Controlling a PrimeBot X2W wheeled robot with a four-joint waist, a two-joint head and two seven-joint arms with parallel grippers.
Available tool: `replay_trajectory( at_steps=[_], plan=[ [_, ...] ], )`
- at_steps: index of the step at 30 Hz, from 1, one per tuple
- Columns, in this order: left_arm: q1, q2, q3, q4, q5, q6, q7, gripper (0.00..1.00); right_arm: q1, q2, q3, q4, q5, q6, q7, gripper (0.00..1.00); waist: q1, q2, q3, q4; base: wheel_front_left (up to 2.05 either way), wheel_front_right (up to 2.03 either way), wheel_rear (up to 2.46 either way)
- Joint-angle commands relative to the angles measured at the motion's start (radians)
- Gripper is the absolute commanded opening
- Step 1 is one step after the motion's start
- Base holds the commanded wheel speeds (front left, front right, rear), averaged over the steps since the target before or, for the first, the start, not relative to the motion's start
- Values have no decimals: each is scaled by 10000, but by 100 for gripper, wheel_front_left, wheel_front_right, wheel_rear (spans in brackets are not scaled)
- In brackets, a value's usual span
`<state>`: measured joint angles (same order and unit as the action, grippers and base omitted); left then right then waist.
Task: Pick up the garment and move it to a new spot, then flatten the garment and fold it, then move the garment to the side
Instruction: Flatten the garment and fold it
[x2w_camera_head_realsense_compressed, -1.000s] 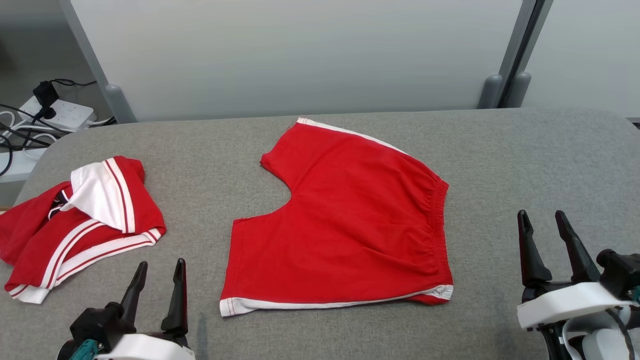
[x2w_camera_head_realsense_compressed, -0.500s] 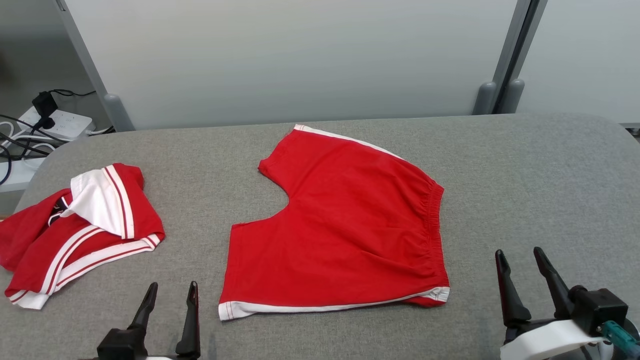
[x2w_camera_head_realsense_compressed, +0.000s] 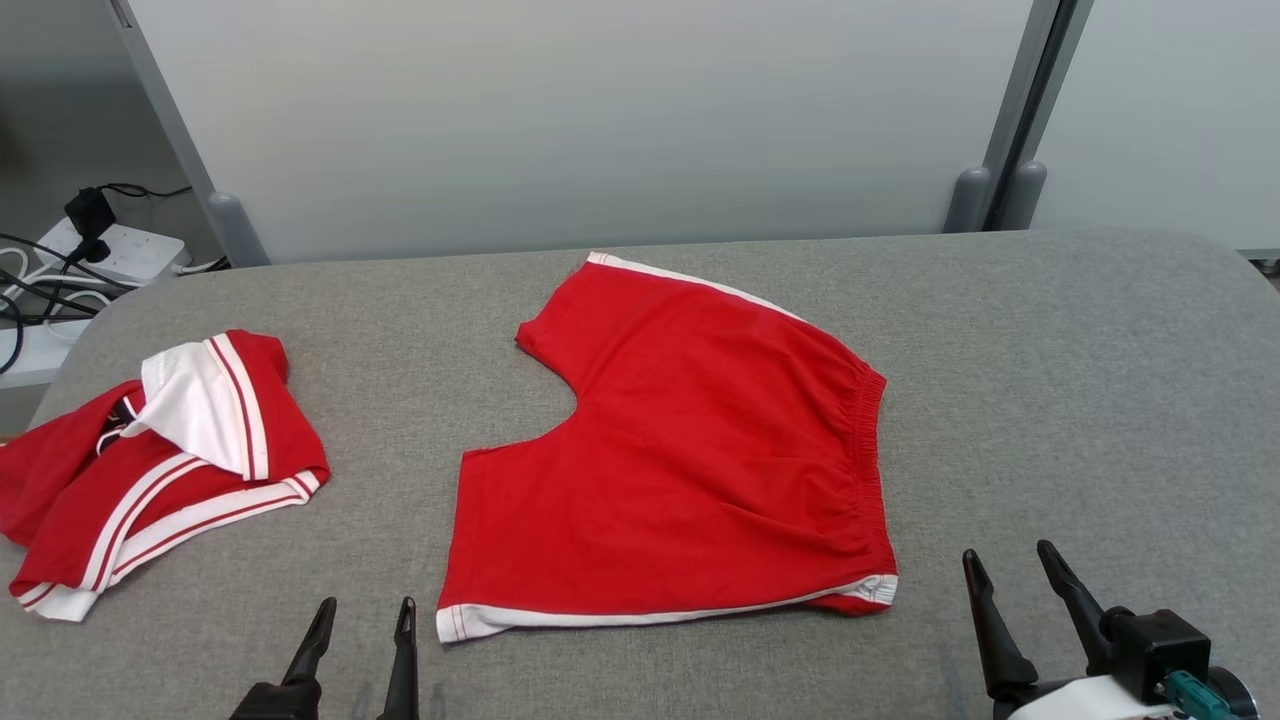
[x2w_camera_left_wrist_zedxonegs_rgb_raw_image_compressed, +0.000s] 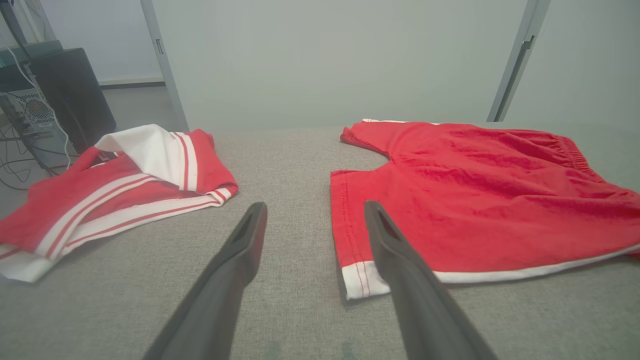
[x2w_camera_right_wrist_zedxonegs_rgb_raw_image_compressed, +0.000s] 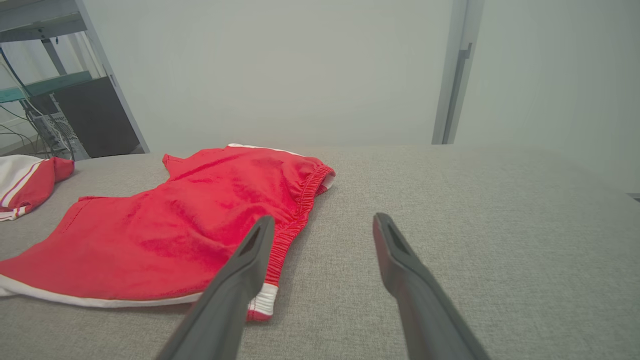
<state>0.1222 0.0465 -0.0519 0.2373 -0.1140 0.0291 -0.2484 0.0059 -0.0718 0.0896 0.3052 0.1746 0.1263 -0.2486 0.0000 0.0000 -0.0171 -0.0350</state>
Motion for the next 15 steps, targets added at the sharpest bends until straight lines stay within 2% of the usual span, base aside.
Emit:
replay_trajectory(
  at_steps=[1,15],
  plan=[
    [-225,38,271,-224,49,104,-134,100,-301,-81,250,-242,-95,44,-131,100,0,0,1,-2,0,0,0],
    [-253,38,264,-149,16,21,-134,100,-348,-93,376,-101,2,44,-132,100,0,0,54,13,0,0,0]
  ],
)
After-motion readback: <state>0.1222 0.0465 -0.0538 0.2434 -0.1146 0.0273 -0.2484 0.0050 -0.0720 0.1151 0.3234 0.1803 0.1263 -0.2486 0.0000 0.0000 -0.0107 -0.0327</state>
